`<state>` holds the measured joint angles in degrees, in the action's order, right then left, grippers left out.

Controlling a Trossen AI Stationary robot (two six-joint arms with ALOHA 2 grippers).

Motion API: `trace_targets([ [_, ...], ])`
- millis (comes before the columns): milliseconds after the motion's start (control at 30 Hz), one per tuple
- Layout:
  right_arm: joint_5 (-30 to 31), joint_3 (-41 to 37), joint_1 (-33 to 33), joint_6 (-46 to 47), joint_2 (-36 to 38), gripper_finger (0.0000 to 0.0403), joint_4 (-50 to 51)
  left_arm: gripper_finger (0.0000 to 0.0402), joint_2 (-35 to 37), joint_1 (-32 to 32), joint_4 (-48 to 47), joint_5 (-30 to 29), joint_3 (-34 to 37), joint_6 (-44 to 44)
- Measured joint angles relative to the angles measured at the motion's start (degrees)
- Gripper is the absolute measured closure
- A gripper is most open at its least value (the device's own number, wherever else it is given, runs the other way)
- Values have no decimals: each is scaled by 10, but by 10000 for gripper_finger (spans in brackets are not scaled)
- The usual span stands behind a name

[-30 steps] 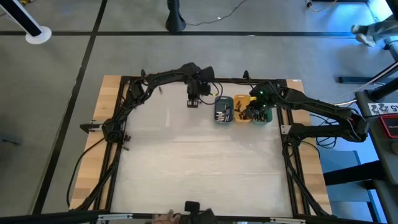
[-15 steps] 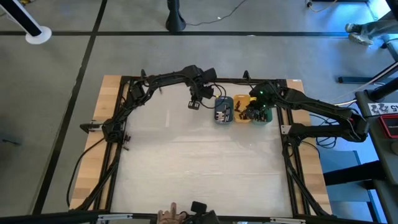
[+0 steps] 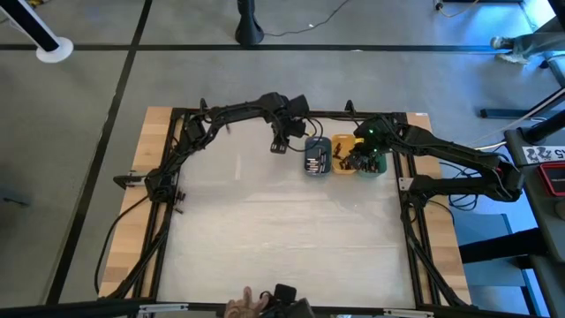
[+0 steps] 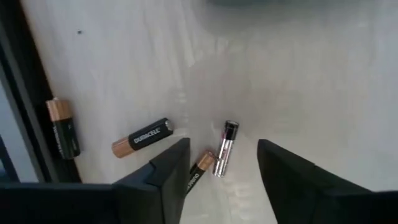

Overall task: Sort batteries
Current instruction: Put the silver battery into the blue bin

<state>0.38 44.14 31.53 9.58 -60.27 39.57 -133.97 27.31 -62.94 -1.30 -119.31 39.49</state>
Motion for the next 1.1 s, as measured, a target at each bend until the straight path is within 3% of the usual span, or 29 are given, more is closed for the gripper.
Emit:
trace_targets([
  [267, 0, 0, 0, -6, 0, 240, 13, 218, 0, 10, -15, 52, 1, 17],
  [500, 0, 0, 0, -9, 0, 240, 13, 224, 0, 26, -10, 53, 47, 32],
  [667, 0, 0, 0, -12, 0, 240, 8, 224, 0, 25, 20, 35, 91, 88],
  [833, 0, 0, 0, -12, 0, 240, 7, 224, -1, 6, 67, -22, 92, 120],
  [1100, 0, 0, 0, -11, 0, 240, 8, 225, -1, -2, 58, -19, 92, 117],
])
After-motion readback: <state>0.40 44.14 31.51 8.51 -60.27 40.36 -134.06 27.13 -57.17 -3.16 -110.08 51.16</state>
